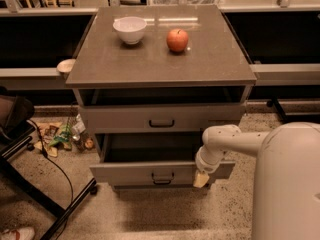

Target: Open middle drawer

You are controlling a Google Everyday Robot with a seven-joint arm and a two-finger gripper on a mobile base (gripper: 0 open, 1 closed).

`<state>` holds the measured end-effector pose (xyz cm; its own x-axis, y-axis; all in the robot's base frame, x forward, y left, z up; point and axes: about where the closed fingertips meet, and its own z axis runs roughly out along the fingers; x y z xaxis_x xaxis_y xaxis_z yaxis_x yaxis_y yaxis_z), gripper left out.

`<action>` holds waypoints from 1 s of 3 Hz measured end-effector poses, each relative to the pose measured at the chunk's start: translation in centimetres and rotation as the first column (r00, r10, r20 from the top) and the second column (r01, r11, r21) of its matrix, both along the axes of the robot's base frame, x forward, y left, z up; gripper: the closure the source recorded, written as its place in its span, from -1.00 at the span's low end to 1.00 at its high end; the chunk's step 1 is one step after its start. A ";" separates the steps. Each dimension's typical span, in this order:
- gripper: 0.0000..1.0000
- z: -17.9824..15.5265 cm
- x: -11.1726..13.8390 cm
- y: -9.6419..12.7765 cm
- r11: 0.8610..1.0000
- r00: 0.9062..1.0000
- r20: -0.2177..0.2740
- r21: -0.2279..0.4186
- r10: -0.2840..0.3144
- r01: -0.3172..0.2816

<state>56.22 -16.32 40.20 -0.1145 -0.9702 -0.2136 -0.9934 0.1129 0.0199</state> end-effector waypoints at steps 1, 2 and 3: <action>0.31 0.4 -1.3 0.1 1.000 1.000 -0.002 -0.003 -0.001 0.001; 0.77 0.9 -3.2 0.3 1.000 1.000 -0.001 -0.004 -0.006 0.006; 1.00 0.8 -3.2 0.3 1.000 1.000 -0.001 -0.004 -0.006 0.006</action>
Offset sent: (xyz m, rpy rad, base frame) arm -0.0701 0.0061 0.0238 -0.0079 -0.0086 -0.0219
